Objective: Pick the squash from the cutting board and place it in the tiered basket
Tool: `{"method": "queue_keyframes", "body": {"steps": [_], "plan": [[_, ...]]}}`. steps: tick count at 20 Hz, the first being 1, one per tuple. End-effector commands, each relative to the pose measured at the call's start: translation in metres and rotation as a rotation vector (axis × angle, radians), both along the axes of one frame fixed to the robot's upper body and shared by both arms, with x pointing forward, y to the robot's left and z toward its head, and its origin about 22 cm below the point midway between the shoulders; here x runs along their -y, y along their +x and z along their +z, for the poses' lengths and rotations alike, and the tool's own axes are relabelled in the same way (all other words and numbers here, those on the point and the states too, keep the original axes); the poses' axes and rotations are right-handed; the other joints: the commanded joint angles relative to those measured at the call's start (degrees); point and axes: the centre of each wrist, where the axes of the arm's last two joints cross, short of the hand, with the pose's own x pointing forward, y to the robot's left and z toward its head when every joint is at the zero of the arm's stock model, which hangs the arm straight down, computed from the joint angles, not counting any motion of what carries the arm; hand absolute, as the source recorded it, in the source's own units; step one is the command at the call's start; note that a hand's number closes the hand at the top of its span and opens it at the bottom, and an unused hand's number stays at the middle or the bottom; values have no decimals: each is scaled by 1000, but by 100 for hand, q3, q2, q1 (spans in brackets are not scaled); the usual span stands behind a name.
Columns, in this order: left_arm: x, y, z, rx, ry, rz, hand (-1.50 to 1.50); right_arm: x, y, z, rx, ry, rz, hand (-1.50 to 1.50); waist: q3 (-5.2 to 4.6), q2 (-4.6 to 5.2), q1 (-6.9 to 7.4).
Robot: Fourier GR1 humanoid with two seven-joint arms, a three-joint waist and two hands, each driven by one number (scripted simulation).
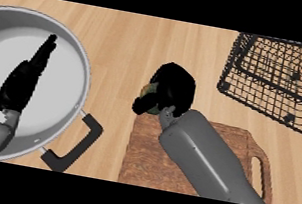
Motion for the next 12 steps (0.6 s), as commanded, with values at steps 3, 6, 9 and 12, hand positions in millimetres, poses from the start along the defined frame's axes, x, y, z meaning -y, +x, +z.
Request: {"method": "queue_keyframes", "body": {"steps": [3, 6, 9, 12], "plan": [[0, 1, -4, -2, 9, 6, 0, -33, 14, 61, 333, 79, -122, 150, -4, -58, -79], [5, -1, -6, -5, -4, 29, 0, -42, 18, 84, 468, 43, -142, 150, -1, -90, -192], [-13, -10, -9, -16, -2, 50, 0, -46, 24, 122, 552, 34, -164, 150, 1, -106, -273], [-16, -10, -11, -21, -8, 59, 0, -53, 20, 150, 592, -15, -221, 150, -1, -131, -402]]}}
